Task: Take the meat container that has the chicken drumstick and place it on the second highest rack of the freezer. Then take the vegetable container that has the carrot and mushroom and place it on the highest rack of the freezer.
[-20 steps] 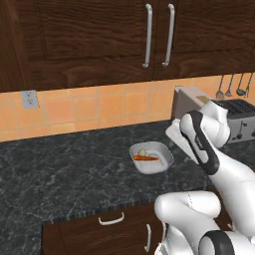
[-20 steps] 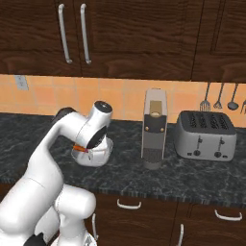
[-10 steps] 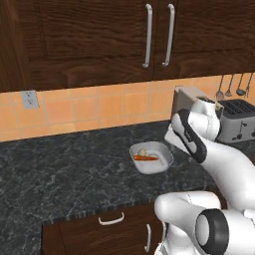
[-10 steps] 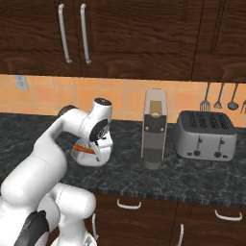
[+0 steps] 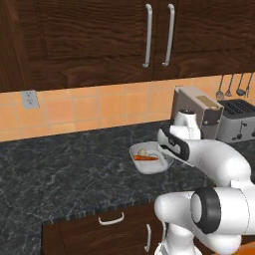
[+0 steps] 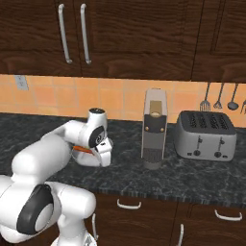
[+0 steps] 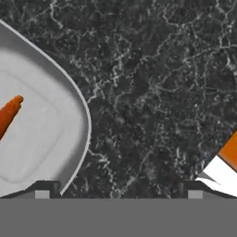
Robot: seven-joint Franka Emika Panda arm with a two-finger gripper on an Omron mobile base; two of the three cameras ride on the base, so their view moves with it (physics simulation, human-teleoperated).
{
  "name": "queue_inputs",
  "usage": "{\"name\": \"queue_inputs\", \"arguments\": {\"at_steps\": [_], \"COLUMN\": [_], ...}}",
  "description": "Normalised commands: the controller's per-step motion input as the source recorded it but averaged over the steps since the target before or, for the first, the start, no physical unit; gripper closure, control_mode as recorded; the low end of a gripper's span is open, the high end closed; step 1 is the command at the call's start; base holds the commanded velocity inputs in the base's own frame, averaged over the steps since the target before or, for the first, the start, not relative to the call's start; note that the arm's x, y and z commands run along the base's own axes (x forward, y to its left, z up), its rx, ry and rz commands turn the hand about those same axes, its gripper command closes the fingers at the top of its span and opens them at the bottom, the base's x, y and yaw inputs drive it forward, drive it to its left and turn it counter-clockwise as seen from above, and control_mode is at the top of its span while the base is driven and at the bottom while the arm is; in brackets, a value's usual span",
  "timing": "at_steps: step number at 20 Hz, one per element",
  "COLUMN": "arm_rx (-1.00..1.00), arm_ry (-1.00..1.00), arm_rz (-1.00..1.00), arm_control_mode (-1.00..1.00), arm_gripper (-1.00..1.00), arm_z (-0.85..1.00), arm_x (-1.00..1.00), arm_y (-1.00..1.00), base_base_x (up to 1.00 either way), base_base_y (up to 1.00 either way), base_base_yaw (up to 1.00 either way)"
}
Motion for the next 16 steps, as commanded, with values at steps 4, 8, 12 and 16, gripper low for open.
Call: {"name": "queue_inputs", "arguments": {"at_steps": [4, 8, 12, 16], "arm_rx": [-0.04, -0.05, -0.03, -0.02], "arm_ry": [0.15, 0.06, 0.00, 0.00], "arm_rz": [0.00, 0.00, 0.00, 0.00], "arm_control_mode": [-1.00, -1.00, -1.00, -1.00], "arm_gripper": [-1.00, -1.00, 1.00, 1.00], "arm_z": [-0.52, -0.43, -0.16, -0.02], "arm_x": [0.53, 0.24, 0.31, 0.08], "arm_y": [0.00, 0.00, 0.01, 0.00], "base_base_x": [0.00, 0.00, 0.00, 0.00], "base_base_y": [0.00, 0.00, 0.00, 0.00], "base_base_yaw": [0.00, 0.00, 0.00, 0.00]}}
